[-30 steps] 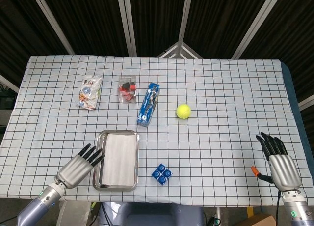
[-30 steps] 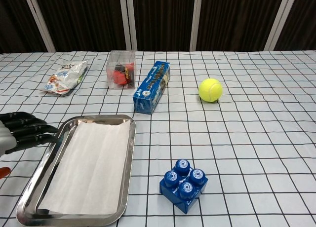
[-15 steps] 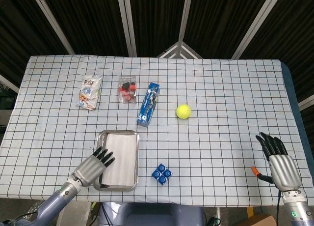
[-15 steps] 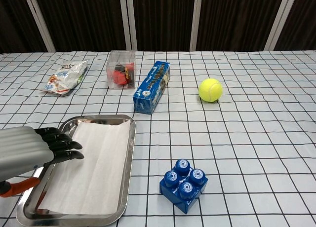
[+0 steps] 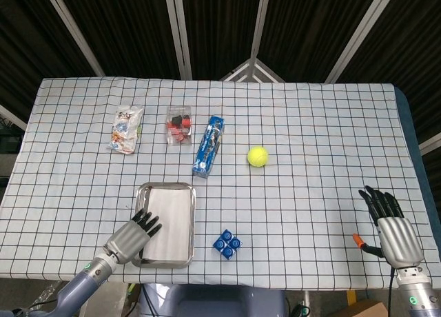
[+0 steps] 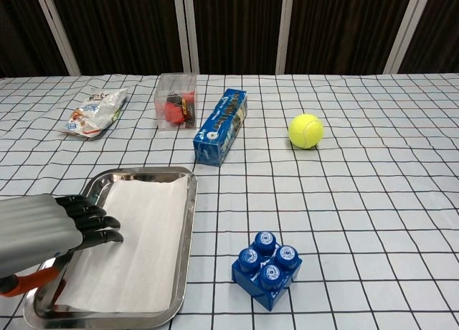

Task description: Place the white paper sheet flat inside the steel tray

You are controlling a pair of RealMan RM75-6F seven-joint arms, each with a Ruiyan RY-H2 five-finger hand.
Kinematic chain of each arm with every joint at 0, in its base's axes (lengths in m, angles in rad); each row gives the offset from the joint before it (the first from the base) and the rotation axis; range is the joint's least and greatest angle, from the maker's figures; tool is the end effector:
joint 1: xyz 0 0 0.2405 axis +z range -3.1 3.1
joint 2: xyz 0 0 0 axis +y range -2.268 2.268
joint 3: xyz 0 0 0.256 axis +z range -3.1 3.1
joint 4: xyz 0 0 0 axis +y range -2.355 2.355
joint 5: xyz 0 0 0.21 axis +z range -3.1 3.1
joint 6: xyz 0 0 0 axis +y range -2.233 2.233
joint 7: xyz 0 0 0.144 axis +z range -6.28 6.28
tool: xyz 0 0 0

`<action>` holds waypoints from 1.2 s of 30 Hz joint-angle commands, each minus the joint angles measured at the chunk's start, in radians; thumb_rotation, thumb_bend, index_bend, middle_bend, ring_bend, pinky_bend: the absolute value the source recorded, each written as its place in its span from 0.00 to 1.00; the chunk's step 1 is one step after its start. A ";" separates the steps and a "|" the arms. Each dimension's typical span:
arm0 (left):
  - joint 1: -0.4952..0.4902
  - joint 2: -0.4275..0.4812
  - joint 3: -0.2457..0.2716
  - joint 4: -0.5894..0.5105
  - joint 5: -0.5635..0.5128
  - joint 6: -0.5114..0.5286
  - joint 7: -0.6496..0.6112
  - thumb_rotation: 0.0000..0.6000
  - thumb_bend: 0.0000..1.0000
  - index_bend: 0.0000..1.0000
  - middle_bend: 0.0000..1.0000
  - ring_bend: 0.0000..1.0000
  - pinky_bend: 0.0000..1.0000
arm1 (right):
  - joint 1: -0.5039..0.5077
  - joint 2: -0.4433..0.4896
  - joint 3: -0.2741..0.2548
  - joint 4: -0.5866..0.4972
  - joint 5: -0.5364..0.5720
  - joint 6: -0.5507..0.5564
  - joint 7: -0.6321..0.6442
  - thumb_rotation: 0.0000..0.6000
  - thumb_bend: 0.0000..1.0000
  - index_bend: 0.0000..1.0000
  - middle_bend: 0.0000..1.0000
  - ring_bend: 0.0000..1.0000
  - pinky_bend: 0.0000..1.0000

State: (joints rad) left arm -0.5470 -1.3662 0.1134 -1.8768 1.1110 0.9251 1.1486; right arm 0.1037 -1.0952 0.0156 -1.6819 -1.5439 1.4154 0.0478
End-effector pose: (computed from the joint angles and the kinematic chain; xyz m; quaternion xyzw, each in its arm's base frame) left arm -0.1978 0.2008 -0.0173 -0.9076 -0.1760 -0.1080 0.3655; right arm -0.2962 -0.1774 0.1440 0.6134 -0.4295 0.3963 0.5312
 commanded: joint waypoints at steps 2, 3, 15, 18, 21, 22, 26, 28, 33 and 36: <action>-0.006 0.005 0.016 0.000 0.003 0.011 -0.004 1.00 0.58 0.00 0.00 0.00 0.00 | 0.000 0.000 0.000 0.000 0.000 0.000 -0.001 1.00 0.31 0.00 0.00 0.00 0.00; -0.008 0.006 0.020 0.001 0.005 0.014 -0.005 1.00 0.58 0.00 0.00 0.00 0.00 | 0.000 -0.001 0.000 0.000 0.000 0.000 -0.001 1.00 0.31 0.00 0.00 0.00 0.00; -0.025 0.022 0.047 -0.001 0.019 0.038 -0.038 1.00 0.58 0.00 0.00 0.00 0.00 | 0.000 -0.003 0.001 0.001 0.001 0.000 -0.006 1.00 0.31 0.00 0.00 0.00 0.00; -0.032 0.029 0.059 -0.005 0.017 0.042 -0.035 1.00 0.58 0.00 0.00 0.00 0.00 | 0.000 -0.002 0.001 0.001 0.002 0.000 -0.005 1.00 0.31 0.00 0.00 0.00 0.00; -0.037 0.034 0.066 -0.010 0.011 0.045 -0.032 1.00 0.58 0.00 0.00 0.00 0.00 | 0.000 -0.002 0.001 0.000 0.002 0.000 -0.004 1.00 0.31 0.00 0.00 0.00 0.00; -0.038 0.035 0.068 -0.011 0.009 0.046 -0.030 1.00 0.58 0.00 0.00 0.00 0.00 | 0.000 -0.002 0.000 0.001 0.001 0.000 -0.004 1.00 0.31 0.00 0.00 0.00 0.00; -0.044 0.039 0.073 -0.015 0.001 0.053 -0.027 1.00 0.58 0.00 0.00 0.00 0.00 | 0.000 -0.002 0.000 0.000 0.001 0.001 -0.005 1.00 0.31 0.00 0.00 0.00 0.00; -0.046 0.039 0.076 -0.017 0.001 0.055 -0.030 1.00 0.58 0.00 0.00 0.00 0.00 | 0.000 -0.002 0.000 0.000 0.001 0.001 -0.006 1.00 0.31 0.00 0.00 0.00 0.00; -0.051 0.045 0.087 -0.021 -0.004 0.061 -0.026 1.00 0.58 0.00 0.00 0.00 0.00 | 0.000 -0.002 0.000 0.000 0.002 0.001 -0.006 1.00 0.31 0.00 0.00 0.00 0.00; -0.052 0.049 0.093 -0.024 -0.007 0.068 -0.023 1.00 0.58 0.00 0.00 0.00 0.00 | 0.000 -0.002 0.000 0.000 0.003 0.000 -0.007 1.00 0.31 0.00 0.00 0.00 0.00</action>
State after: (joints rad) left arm -0.5984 -1.3180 0.2050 -1.9001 1.1045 0.9916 1.1255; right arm 0.1035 -1.0975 0.0160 -1.6814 -1.5414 1.4156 0.0412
